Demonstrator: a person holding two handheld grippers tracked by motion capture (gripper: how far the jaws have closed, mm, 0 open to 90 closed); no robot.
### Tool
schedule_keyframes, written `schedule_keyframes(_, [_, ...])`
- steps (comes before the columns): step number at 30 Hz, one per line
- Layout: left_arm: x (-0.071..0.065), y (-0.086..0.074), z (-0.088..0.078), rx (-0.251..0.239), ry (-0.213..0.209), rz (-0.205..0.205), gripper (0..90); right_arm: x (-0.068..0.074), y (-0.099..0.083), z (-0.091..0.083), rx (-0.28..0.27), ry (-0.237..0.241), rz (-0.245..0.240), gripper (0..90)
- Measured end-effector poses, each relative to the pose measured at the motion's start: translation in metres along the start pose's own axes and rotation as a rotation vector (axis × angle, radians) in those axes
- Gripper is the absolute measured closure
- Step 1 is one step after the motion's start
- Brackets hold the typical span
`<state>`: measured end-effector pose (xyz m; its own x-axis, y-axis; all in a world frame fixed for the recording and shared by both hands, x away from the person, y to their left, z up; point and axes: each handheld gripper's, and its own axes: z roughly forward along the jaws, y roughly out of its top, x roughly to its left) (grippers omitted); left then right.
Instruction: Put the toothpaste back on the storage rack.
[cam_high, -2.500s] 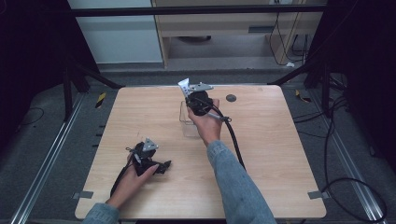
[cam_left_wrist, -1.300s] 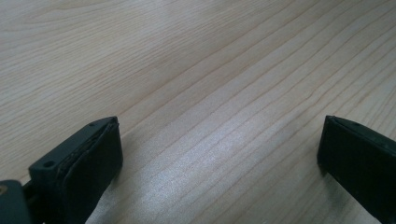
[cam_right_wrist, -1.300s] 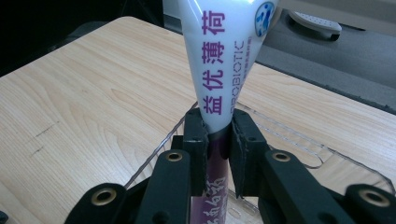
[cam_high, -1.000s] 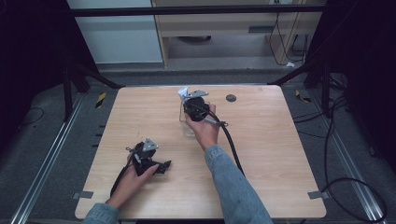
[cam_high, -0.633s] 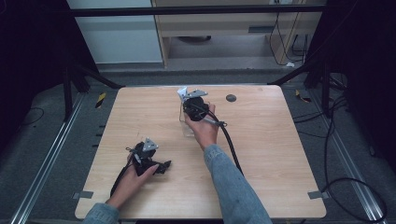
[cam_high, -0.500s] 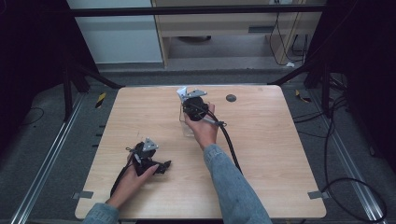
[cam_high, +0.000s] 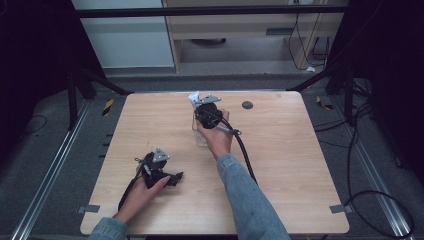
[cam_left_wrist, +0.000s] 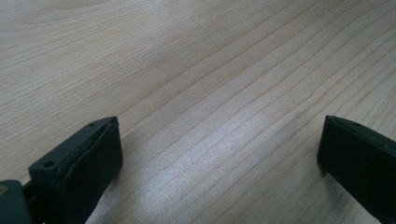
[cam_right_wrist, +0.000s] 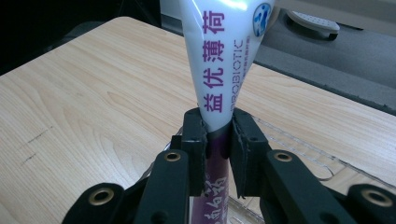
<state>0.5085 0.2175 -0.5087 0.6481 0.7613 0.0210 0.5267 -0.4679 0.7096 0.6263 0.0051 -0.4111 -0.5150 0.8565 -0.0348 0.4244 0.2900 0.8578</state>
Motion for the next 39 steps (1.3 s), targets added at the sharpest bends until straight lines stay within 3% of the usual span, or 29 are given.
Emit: schedule_keyframes(39, [0.0000, 0.0000, -0.0001, 0.001, 0.001, 0.000, 0.0, -0.0004, -0.0015, -0.0046, 0.000, 0.018, 0.011, 74.9])
